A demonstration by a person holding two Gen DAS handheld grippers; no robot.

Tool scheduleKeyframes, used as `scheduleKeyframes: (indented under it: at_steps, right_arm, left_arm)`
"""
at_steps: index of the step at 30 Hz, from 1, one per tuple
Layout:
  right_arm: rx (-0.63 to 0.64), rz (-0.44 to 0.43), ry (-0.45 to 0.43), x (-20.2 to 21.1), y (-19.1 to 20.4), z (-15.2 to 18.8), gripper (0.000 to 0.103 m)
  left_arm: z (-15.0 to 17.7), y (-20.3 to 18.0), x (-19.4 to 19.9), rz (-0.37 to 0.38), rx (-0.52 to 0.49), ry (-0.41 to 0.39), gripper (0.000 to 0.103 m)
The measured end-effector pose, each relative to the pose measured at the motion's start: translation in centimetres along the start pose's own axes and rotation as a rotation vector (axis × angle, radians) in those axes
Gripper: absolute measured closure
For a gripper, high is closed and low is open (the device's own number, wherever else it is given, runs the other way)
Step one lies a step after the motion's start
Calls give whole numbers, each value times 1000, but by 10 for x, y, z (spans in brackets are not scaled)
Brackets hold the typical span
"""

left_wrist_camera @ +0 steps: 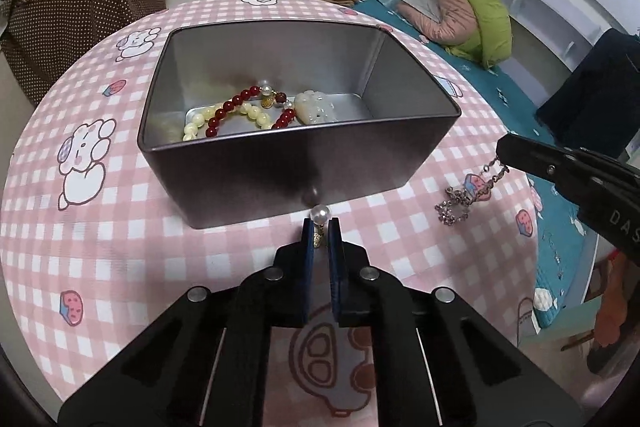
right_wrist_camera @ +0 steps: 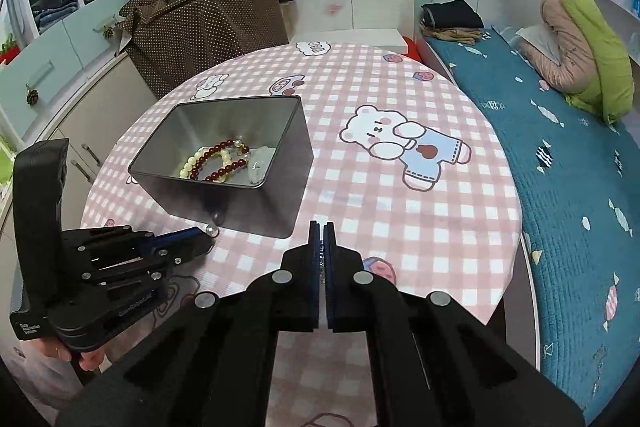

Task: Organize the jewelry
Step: 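Carry the pearl earring over the grey box with the left tool while the right carries the chain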

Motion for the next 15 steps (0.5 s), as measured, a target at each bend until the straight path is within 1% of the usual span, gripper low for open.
scheduleKeyframes:
  at_steps: [1,3,4,5,7,10,13,15]
  right_arm:
    - [-2,0,0,0,-1,1,102]
    - [-30,-6,8,-3,-6,2,99]
    - [-38,-6,21,-5,-9,4,93]
    - [-43,1,36,-9,-12,7,81]
    - [-51,25,51,-15,-16,12,68]
    - [-54,22,85,-25,-16,20,68]
    - [-18,35,116,-37,-12,28,68]
    - [34,56,98,-38,-6,30,72]
  left_arm:
    - [0,1,0,0,4,1,97]
    - [1,2,2,-1,7,1,97]
    - [1,3,3,-2,8,-1,97]
    - [0,3,5,-2,7,-2,97]
    - [0,4,10,9,3,-12,97]
    - [-2,5,17,15,1,-27,97]
    - [-4,5,24,23,-4,-41,97]
    - [-6,5,27,22,-4,-49,97]
Point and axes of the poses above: each gripper's, at about its wrist camera, not at the fingertips, and x roughly against the way its jaws point, y to its left, z to its underside, the point moved 6 cm from there along -x, roughly the way its jaws point, and after that the axes turned 5 degrees about -y, right-handed, at the moved point
